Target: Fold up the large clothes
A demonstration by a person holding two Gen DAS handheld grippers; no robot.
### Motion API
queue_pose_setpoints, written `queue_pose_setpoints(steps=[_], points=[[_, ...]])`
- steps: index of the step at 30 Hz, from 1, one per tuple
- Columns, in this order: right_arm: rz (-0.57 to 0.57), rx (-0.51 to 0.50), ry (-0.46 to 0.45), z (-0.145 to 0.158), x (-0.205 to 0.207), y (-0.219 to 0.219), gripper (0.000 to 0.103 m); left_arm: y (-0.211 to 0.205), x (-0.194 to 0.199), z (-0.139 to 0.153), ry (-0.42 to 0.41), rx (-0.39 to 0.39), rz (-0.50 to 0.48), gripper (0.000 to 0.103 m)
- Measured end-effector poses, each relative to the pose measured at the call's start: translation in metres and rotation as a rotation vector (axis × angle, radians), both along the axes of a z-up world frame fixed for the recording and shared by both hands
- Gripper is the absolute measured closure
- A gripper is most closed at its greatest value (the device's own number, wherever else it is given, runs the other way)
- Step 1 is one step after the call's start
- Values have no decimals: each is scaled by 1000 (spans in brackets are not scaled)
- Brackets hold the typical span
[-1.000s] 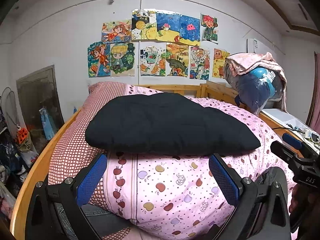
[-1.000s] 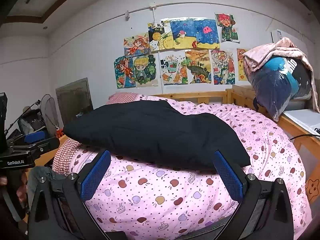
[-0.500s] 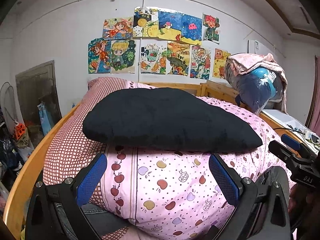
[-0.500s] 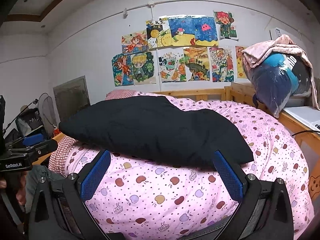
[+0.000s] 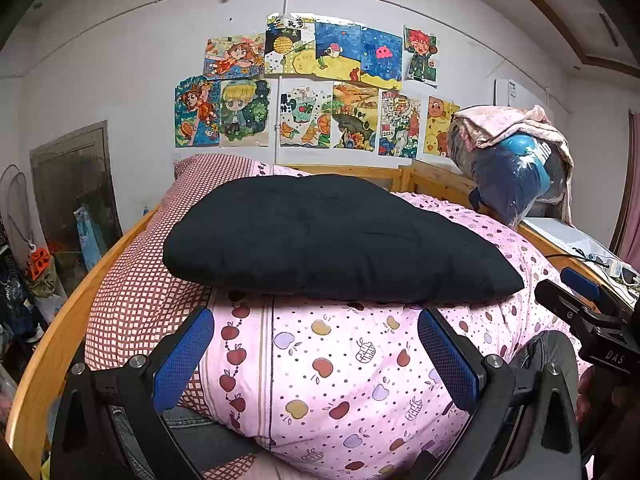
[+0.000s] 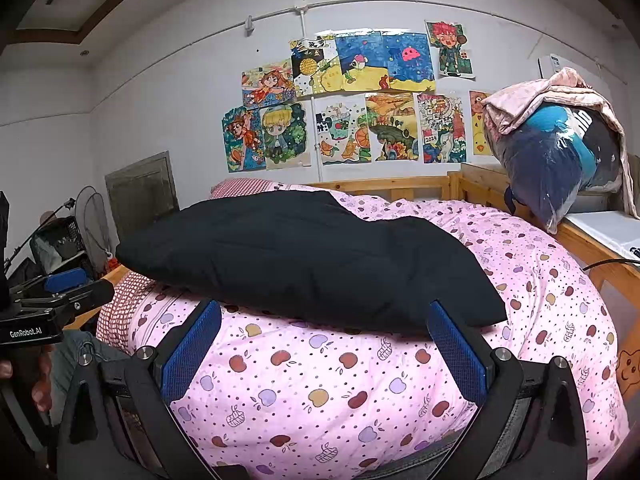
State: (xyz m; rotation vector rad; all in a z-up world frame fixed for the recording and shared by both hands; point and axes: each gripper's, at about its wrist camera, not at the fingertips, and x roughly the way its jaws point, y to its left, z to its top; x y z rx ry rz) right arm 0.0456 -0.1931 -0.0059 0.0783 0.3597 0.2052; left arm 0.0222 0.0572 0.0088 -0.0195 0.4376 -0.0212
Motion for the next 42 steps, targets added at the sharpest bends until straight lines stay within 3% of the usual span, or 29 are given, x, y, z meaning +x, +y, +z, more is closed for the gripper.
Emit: queue_pose_setpoints(steps=[29,35,42], points=[[-1,2,-4,0,-1,-2,2,-3,0,-1,2,-1,1,1],[-2,2,-5,0,-1,-2,2,-5,3,-3,40,15,2,1],[-2,3,-4,0,-2,-1,2,-8,5,-6,46,-24,-64,1]])
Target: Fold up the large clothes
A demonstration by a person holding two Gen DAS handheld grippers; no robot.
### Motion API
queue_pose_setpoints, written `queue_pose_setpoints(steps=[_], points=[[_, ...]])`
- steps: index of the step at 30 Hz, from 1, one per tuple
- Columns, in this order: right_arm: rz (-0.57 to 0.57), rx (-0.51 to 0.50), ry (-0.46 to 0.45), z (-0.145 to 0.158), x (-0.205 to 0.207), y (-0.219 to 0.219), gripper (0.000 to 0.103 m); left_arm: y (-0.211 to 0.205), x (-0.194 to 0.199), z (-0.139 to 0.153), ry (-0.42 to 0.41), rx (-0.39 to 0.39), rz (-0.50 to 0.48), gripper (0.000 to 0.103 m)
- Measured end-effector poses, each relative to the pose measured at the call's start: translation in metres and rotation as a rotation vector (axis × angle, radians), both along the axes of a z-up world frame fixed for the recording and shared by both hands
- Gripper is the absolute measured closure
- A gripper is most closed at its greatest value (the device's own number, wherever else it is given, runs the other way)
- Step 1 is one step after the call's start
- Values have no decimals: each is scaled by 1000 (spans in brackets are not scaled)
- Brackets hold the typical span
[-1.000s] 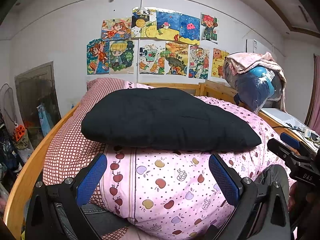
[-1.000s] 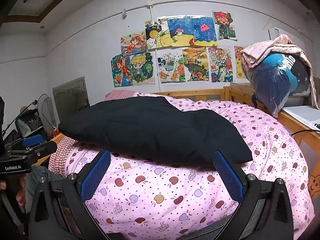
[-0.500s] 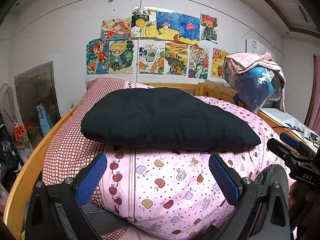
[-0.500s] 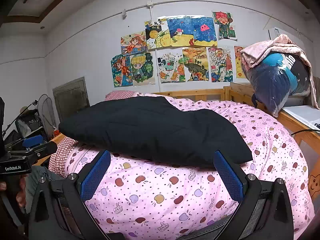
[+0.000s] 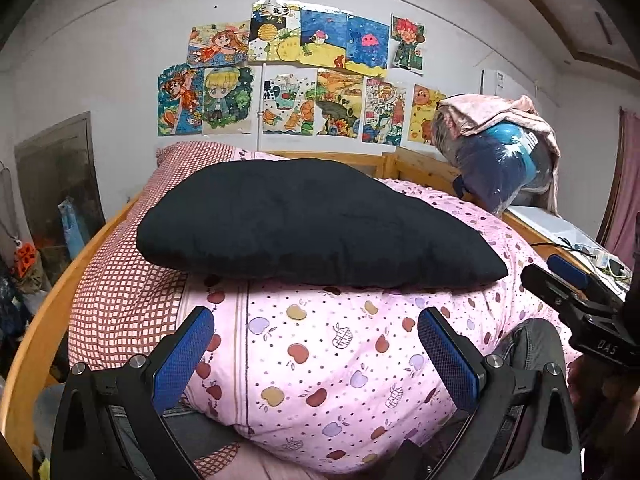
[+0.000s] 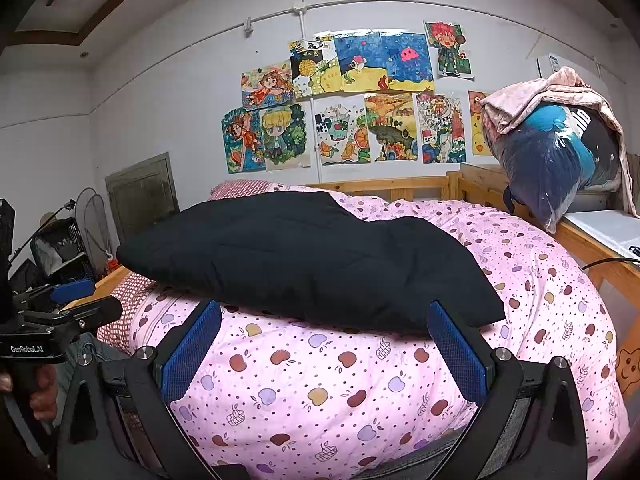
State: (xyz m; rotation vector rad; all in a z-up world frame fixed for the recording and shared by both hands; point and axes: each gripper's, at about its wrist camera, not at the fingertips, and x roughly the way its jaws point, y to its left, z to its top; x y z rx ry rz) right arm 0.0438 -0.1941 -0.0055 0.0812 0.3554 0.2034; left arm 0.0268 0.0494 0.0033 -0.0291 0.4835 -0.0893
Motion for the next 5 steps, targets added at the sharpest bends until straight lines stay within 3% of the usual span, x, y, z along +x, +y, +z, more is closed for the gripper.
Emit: queue_pose_setpoints(steps=[5], points=[[-1,6,4,-2,-1,-1,2,3,1,-1,2,-7,10,1]])
